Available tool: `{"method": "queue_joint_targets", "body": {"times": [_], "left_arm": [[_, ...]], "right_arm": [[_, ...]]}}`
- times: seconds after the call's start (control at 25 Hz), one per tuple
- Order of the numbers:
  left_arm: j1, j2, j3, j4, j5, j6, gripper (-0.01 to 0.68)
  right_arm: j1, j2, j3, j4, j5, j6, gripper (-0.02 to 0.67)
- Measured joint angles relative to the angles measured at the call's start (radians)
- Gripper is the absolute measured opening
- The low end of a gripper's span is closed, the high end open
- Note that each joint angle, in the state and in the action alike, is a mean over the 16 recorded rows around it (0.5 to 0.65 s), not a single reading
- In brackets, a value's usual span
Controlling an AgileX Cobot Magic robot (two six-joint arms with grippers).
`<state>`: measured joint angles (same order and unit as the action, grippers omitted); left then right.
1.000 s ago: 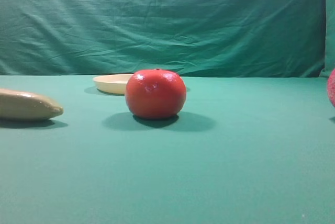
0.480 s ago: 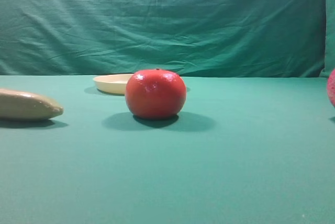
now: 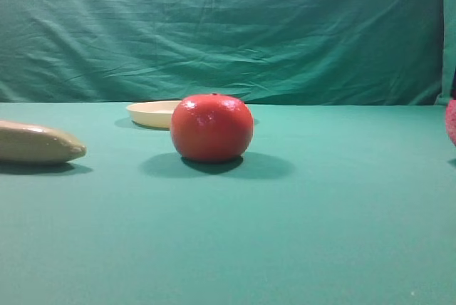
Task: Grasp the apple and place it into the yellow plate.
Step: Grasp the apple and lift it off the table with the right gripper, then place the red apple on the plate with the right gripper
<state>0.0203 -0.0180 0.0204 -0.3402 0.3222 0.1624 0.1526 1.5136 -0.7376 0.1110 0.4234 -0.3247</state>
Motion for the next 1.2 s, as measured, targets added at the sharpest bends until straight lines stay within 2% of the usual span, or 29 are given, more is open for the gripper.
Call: {"method": "queue_joint_targets", "body": {"times": [0.32, 0.68, 0.92, 1.2], "left_arm": [[0.000, 0.000, 0.000, 0.000, 0.000, 0.000, 0.157], [0.000, 0.000, 0.000, 0.000, 0.000, 0.000, 0.157], [0.000, 0.000, 0.000, 0.000, 0.000, 0.000, 0.157], [0.000, 0.000, 0.000, 0.000, 0.000, 0.000, 0.157]], "right_arm": [[0.001, 0.033, -0.156, 0.002, 0.016, 0.008, 0.489], [0.023, 0.157, -0.528, 0.015, 0.133, 0.003, 0.490], [0.084, 0.313, -0.775, 0.022, 0.218, -0.012, 0.490], [0.198, 0.498, -0.992, 0.024, 0.254, -0.029, 0.490]]}}
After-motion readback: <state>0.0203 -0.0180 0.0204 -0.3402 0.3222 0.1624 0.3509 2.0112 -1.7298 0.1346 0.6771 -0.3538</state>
